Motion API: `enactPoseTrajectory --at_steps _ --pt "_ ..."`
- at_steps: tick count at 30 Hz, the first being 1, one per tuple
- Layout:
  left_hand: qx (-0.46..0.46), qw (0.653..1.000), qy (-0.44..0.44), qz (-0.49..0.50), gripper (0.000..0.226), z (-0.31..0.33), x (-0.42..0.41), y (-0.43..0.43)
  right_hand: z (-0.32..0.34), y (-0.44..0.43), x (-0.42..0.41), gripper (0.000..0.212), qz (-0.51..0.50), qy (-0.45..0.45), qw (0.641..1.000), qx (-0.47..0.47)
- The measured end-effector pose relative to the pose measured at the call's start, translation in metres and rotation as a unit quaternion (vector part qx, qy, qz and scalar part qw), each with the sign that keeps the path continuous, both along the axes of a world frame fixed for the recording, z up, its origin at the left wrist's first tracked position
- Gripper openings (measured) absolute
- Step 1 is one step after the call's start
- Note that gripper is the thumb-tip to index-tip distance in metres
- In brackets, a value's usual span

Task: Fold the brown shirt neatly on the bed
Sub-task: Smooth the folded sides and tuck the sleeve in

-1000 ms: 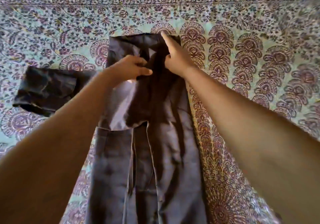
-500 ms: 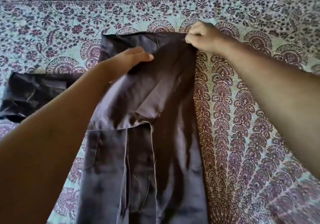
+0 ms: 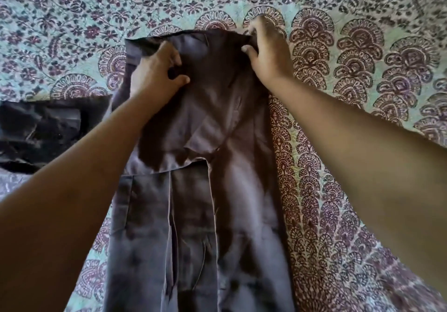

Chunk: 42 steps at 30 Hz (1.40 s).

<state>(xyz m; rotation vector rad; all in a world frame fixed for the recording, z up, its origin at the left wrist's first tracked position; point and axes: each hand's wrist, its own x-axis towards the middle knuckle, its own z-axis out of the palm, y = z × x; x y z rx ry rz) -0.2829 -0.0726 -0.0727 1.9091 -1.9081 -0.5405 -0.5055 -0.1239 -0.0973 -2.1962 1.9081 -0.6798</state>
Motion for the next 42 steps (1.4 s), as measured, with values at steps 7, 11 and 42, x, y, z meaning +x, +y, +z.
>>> enactPoseTrajectory --at_steps 7,11,42 --pt "-0.114 0.983 -0.142 0.019 0.023 0.001 -0.027 0.035 0.004 0.041 0.011 0.033 -0.033 0.061 0.987 -0.143" --pt "-0.118 0.971 -0.148 -0.147 0.038 -0.024 -0.041 0.061 -0.005 0.093 0.01 0.037 0.025 -0.026 0.991 -0.129" --pt "-0.036 0.939 -0.168 -0.297 0.053 -0.023 -0.056 0.126 -0.023 0.103 -0.038 0.065 0.236 0.204 0.942 0.122"
